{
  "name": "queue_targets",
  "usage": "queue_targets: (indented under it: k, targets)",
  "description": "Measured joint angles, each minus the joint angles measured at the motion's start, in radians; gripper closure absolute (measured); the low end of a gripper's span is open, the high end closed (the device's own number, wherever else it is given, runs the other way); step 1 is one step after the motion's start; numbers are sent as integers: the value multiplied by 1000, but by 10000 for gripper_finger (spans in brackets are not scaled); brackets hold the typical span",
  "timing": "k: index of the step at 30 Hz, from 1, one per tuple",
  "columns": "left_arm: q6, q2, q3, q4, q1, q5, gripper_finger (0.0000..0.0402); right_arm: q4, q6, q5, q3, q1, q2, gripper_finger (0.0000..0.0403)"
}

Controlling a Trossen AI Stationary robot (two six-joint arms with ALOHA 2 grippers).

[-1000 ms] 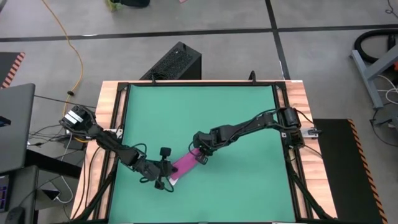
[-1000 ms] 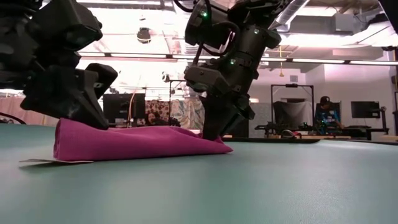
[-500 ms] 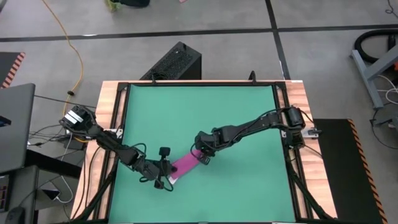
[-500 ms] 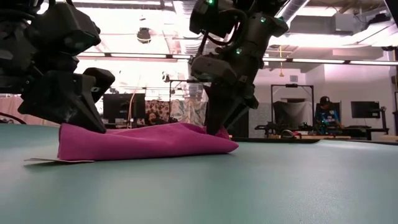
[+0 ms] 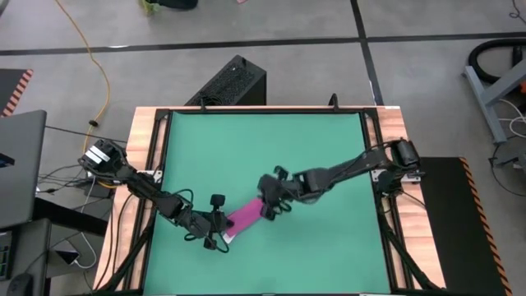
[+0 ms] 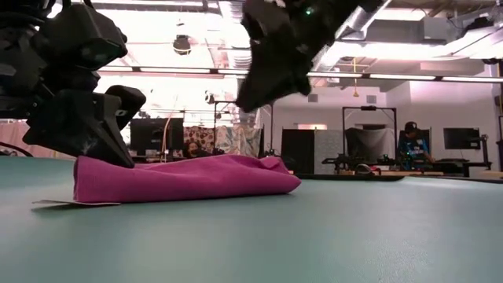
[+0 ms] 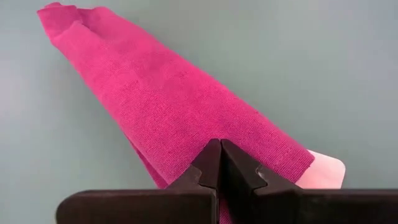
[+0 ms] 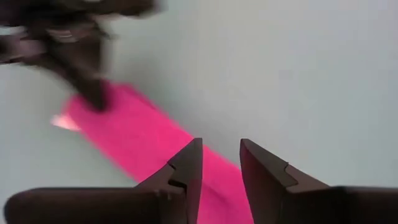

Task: Roll towel into tight, uniform cylinder
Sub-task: Roll the pink towel

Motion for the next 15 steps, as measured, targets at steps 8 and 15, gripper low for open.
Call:
queue_targets:
  k: [8, 15]
  targets:
    - [1, -1, 0, -4, 0, 0, 402, 610, -59, -78, -285, 22, 30, 305]
    - [0, -1, 0, -2, 0, 1, 402, 780, -40, -89, -398, 13, 29, 320]
